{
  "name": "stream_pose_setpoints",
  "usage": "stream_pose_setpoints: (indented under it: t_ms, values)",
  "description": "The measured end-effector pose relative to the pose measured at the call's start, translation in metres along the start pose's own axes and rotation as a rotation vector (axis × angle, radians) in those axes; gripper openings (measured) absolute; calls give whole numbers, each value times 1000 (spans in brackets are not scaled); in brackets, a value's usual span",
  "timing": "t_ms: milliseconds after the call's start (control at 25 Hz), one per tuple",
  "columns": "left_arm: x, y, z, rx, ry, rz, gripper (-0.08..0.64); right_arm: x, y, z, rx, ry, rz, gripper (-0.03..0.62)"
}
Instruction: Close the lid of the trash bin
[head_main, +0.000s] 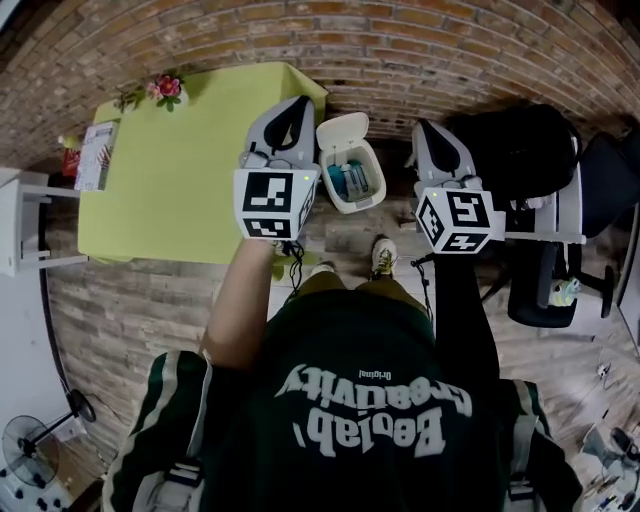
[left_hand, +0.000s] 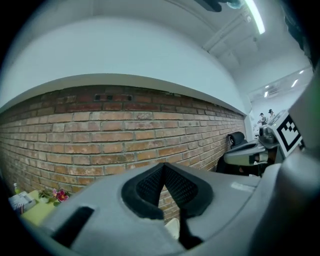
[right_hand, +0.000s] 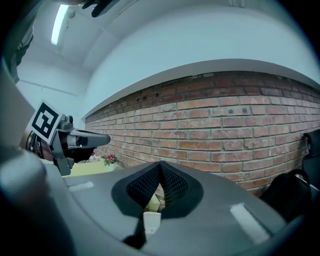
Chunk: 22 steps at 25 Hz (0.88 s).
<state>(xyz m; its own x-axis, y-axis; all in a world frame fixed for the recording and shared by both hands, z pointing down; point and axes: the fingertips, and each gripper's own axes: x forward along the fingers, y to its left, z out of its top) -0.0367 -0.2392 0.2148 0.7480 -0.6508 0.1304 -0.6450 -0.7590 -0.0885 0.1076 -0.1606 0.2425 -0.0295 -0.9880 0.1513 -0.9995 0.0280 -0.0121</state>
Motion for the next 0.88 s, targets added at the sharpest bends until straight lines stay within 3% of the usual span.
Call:
stream_pose_setpoints:
  t_ms: [280, 560, 880]
  values:
    - [39, -22, -1, -24, 31, 20, -2, 27, -47, -4, -26, 19, 71, 0]
    - [60, -38, -4, -3, 31, 99, 3, 44, -85, -9, -21, -2, 128, 0]
    - [75, -51, -13, -2, 54, 164, 3, 54, -104, -15, -29, -24, 187, 0]
